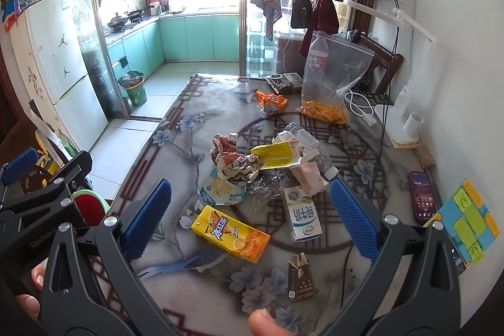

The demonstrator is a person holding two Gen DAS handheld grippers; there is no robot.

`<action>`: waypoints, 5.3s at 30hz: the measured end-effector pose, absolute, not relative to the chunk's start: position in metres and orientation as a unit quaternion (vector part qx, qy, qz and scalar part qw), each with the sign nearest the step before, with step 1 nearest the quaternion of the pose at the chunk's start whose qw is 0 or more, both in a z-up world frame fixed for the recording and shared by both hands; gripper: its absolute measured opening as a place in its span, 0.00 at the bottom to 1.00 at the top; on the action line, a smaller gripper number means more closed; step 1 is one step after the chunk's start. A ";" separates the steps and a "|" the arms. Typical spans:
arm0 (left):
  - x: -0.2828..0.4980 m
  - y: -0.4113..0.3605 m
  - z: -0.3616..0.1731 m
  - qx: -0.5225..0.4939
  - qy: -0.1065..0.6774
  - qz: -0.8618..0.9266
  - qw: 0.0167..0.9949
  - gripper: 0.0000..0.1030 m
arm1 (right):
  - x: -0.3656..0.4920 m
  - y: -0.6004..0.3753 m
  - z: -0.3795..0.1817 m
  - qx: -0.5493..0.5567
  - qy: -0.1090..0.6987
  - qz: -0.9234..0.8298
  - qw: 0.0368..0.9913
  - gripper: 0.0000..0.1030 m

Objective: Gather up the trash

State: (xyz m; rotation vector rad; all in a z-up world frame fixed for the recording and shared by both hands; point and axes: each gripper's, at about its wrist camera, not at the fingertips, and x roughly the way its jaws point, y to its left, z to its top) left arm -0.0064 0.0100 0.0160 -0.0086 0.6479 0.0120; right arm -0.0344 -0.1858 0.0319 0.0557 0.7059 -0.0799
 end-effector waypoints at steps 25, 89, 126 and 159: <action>0.002 0.010 0.007 -0.010 0.335 -0.004 0.942 0.92 | -0.032 -0.186 0.030 0.021 0.368 -0.040 0.929 0.97; 0.047 0.072 -0.202 0.036 0.519 -0.047 0.853 0.69 | -0.063 -0.247 -0.042 0.060 0.541 0.244 0.803 0.59; 0.020 0.345 -0.176 -0.138 0.478 0.113 0.860 0.37 | 0.051 0.097 -0.131 -0.001 0.546 0.346 0.763 0.68; 0.016 0.100 -0.029 -0.022 0.387 -0.033 0.921 0.87 | -0.008 -0.146 -0.020 0.040 0.418 0.036 0.907 0.93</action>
